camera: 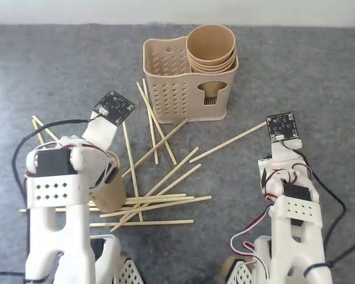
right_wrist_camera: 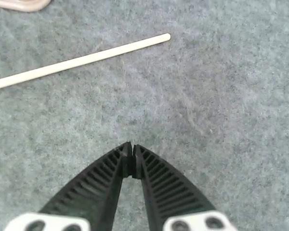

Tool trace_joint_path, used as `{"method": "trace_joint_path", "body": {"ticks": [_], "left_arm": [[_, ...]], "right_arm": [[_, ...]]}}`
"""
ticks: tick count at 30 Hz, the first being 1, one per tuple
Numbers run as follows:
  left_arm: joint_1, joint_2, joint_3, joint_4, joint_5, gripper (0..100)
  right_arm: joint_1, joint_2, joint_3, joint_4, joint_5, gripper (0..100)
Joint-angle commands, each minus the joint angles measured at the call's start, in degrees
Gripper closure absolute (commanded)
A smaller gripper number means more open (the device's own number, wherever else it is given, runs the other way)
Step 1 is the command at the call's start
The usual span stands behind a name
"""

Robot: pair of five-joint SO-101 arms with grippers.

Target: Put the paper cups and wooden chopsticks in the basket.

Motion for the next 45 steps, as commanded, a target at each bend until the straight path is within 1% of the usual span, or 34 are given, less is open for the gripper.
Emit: {"method": "trace_joint_path", "body": {"ticks": [1, 6, 10, 13, 18, 27, 31, 33, 35, 37, 40, 42, 45], "left_arm": [[0.4, 0.1, 1.7, -3.3, 2.2, 82], [2.9, 0.2, 8.3, -5.5, 3.3, 82], [3.7, 0.1, 11.6, -7.6, 7.4, 82], [3.5, -0.2, 13.1, -10.9, 10.5, 82], [3.9, 0.1, 17.7, -18.5, 14.5, 82], [3.4, 0.0, 27.3, -34.1, 14.7, 83], [3.3, -0.4, 30.6, -43.3, 19.4, 83], [3.3, -0.4, 31.4, -46.2, 20.7, 83], [3.3, -0.4, 31.2, -46.2, 20.6, 83], [3.3, -0.4, 29.8, -44.0, 20.5, 83], [3.3, -0.4, 24.8, -37.3, 20.0, 82], [3.3, -0.4, 20.4, -32.1, 17.8, 82], [3.3, -0.4, 13.2, -25.1, 16.4, 82]], "right_arm": [[0.6, -2.1, -0.5, -0.9, 0.7, 99.0], [0.3, -1.7, -0.5, -0.9, 2.1, 99.0], [0.3, -1.6, -0.5, -0.9, 2.4, 99.0], [0.3, -1.6, -0.5, -0.9, 2.5, 99.0], [0.3, -1.6, -0.5, -0.9, 2.5, 99.0], [0.3, -1.6, -0.5, -0.9, 2.5, 99.0], [0.3, -1.6, -0.5, -0.9, 2.5, 99.0], [0.3, -1.6, -0.5, -0.9, 2.5, 99.0], [0.3, -1.6, -0.5, -0.9, 2.5, 99.0], [0.3, -1.6, -0.5, -0.9, 2.5, 99.0], [0.3, -1.5, -0.5, -0.9, 2.6, 99.0], [0.3, -1.5, -0.5, -0.9, 2.6, 99.0], [0.3, -1.5, -0.5, -1.0, 2.6, 99.0]]}}
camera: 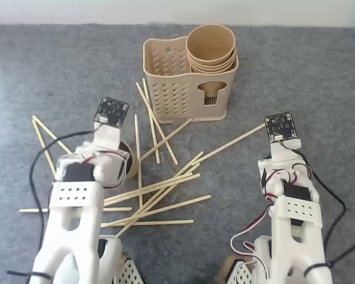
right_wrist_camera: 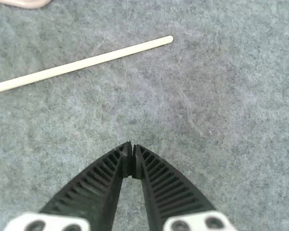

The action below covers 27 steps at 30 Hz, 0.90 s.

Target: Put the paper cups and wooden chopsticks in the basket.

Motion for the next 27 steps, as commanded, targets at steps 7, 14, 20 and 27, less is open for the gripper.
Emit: {"method": "trace_joint_path", "body": {"ticks": [7, 14, 20, 27], "left_arm": [[-0.1, 0.2, -20.1, 15.6, -1.7, 82], [-1.7, 0.2, -21.8, 20.2, -5.8, 83], [-3.4, -0.2, -24.7, 16.6, -2.5, 83], [-1.6, -0.1, -31.0, 17.0, 4.7, 83]], "right_arm": [[0.3, -1.5, -0.5, -0.9, 1.2, 99.0], [0.3, -1.5, -0.5, -0.9, 1.2, 99.0], [0.3, -1.5, -0.5, -0.9, 1.2, 99.0], [0.3, -1.5, -0.4, -0.8, 1.2, 99.0]]}}
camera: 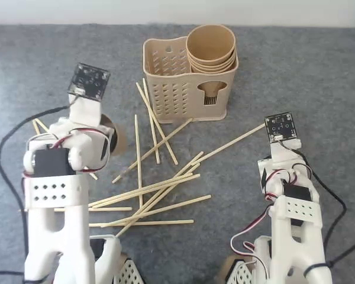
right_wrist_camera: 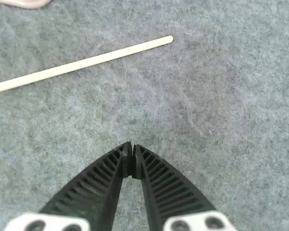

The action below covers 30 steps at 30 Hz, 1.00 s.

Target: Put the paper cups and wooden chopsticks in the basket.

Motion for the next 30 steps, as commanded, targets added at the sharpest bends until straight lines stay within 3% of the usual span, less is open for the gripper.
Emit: {"method": "trace_joint_path", "body": {"ticks": [1, 6, 19, 24, 27, 30], "left_arm": [[1.7, -0.3, -5.9, -1.1, 4.6, 83], [6.7, 0.1, -13.5, -1.1, 12.7, 83], [19.4, 2.5, -29.4, -0.7, 19.9, 83], [18.5, 11.3, -28.8, 4.7, 20.2, 83], [15.5, 18.2, -26.7, 9.1, 20.2, 83], [12.6, 24.4, -24.8, 13.7, 17.9, 83]], "right_arm": [[0.3, -1.5, -0.4, -0.8, 1.2, 99.0], [0.3, -1.5, -0.4, -0.8, 1.2, 99.0], [0.4, -2.2, -0.4, -0.7, 0.7, 99.0], [0.3, -8.7, -4.6, 9.8, -9.0, 99.0], [-0.7, -14.3, -5.2, 18.0, -8.7, 99.0], [-2.2, -19.3, 0.4, 16.1, -7.7, 99.0]]}}
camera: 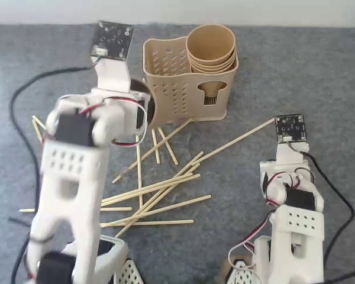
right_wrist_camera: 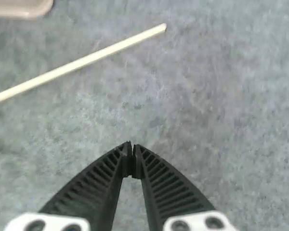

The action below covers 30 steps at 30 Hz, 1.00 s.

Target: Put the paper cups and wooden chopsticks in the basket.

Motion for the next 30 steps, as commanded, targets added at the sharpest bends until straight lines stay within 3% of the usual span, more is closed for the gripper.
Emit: {"method": "trace_joint_path", "body": {"ticks": [1, 4, 9, 13, 21, 27, 30], "left_arm": [[-3.1, 6.1, 0.4, 5.5, -4.0, 85], [-4.5, 9.7, 0.2, 10.6, -8.9, 96], [-8.3, 8.7, 0.2, 13.1, -20.0, 99], [-10.4, 0.6, 1.3, 9.3, -20.6, 99], [-10.9, -8.8, 3.9, 9.3, -21.0, 99], [-14.2, -8.7, 4.5, 10.2, -18.9, 84], [-12.1, -9.1, 7.6, 10.6, -18.6, 77]], "right_arm": [[-1.3, -6.8, 3.2, -1.0, 1.2, 99.0], [-1.5, -10.8, 5.9, -1.6, 2.4, 99.0], [-1.6, -15.3, 7.4, -0.2, 2.7, 99.0], [-1.6, -15.7, 7.5, -0.2, 2.7, 99.0], [-1.6, -16.2, 8.4, -0.7, 3.2, 98.9], [-1.6, -16.0, 8.7, -0.7, 5.4, 98.9], [-1.6, -16.0, 8.7, -0.7, 5.5, 98.9]]}}
